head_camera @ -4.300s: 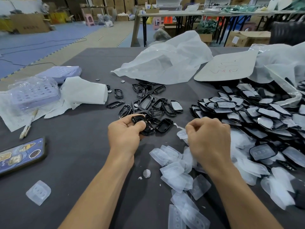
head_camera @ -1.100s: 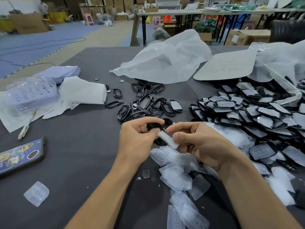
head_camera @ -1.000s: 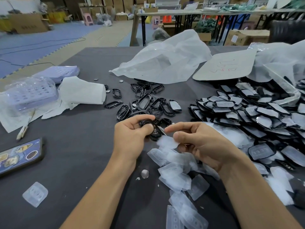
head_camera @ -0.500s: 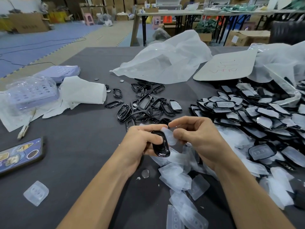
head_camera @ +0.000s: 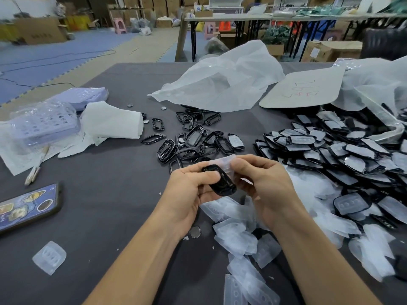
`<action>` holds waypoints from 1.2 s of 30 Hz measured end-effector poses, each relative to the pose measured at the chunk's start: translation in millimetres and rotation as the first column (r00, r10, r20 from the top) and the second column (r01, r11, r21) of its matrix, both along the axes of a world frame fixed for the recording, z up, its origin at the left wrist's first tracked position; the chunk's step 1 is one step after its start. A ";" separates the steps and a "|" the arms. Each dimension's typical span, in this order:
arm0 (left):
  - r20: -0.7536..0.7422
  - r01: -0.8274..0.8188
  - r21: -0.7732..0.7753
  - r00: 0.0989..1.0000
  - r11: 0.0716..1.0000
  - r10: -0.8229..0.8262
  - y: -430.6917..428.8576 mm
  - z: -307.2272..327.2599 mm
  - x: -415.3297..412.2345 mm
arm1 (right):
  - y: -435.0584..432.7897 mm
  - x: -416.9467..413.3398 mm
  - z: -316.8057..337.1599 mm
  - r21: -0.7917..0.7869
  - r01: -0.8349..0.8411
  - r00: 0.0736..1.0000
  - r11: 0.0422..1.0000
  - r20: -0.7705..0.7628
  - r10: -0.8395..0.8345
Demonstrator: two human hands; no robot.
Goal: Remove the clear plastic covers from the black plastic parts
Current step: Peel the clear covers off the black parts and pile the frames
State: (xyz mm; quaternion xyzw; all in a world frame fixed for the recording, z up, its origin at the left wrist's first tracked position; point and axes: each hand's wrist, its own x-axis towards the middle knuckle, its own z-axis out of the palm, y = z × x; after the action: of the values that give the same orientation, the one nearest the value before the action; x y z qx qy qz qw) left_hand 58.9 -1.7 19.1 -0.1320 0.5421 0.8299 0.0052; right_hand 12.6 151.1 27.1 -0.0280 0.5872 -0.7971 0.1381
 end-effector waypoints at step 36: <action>-0.117 0.132 -0.260 0.979 0.957 -0.167 -3.0 -7.6 2.2 | 0.6 5.7 -7.9 0.563 0.372 0.791 0.738 -0.608 0.066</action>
State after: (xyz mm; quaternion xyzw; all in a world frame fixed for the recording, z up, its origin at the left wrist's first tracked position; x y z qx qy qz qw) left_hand 61.1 -4.8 11.5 -0.0324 0.6500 0.7591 0.0139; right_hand 18.3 151.7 19.2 -0.1730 0.8414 -0.4974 -0.1210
